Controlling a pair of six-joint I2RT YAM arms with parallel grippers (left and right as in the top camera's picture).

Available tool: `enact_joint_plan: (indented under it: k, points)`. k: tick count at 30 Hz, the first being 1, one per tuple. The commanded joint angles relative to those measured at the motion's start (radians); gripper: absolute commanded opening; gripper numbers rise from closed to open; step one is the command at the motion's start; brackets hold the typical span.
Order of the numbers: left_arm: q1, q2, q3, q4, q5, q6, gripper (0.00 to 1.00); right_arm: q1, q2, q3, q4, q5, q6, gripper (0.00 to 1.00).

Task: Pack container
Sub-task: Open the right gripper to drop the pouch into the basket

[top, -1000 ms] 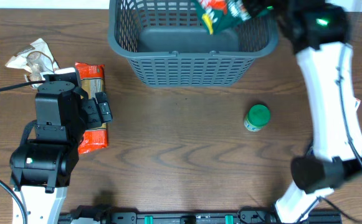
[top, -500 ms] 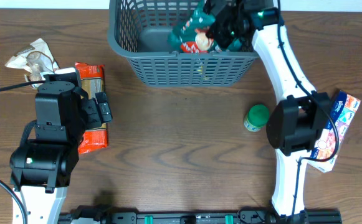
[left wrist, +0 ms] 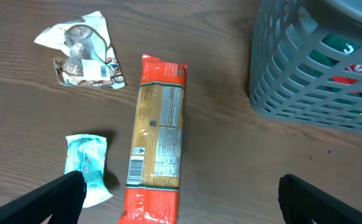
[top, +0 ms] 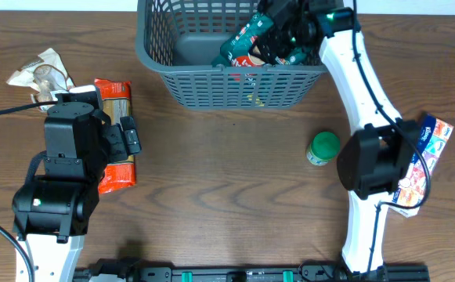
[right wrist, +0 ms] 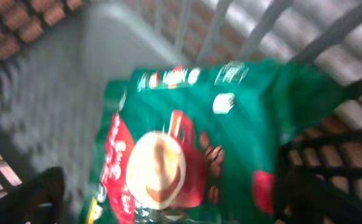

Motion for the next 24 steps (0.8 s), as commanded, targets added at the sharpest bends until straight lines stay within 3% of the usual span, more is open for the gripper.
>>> enact_joint_plan:
  k: [1,3,7,9,13,21,24]
  points:
    - [0.004,0.003,0.021,-0.002,-0.008,0.005,0.99,0.003,-0.158,0.08,0.02,0.0,0.119,0.99]
    - [0.004,0.003,0.021,-0.002,-0.008,0.006,0.99,-0.014,-0.206,0.111,0.007,0.001,0.157,0.99]
    - [0.004,0.003,0.021,-0.002,-0.008,0.006,0.99,-0.108,-0.324,0.143,-0.06,0.134,0.379,0.99]
    - [0.004,0.003,0.021,-0.002,-0.008,0.006,0.98,-0.178,-0.383,0.143,-0.157,0.231,0.518,0.99]
    - [0.004,0.003,0.021,-0.002,-0.008,0.006,0.99,-0.318,-0.459,0.143,-0.396,0.325,0.653,0.99]
    - [0.005,0.003,0.021,-0.001,-0.008,0.006,0.99,-0.464,-0.486,0.131,-0.826,0.325,0.701,0.99]
    - [0.005,0.003,0.021,0.002,-0.008,0.006,0.99,-0.446,-0.5,0.084,-0.859,0.296,0.702,0.99]
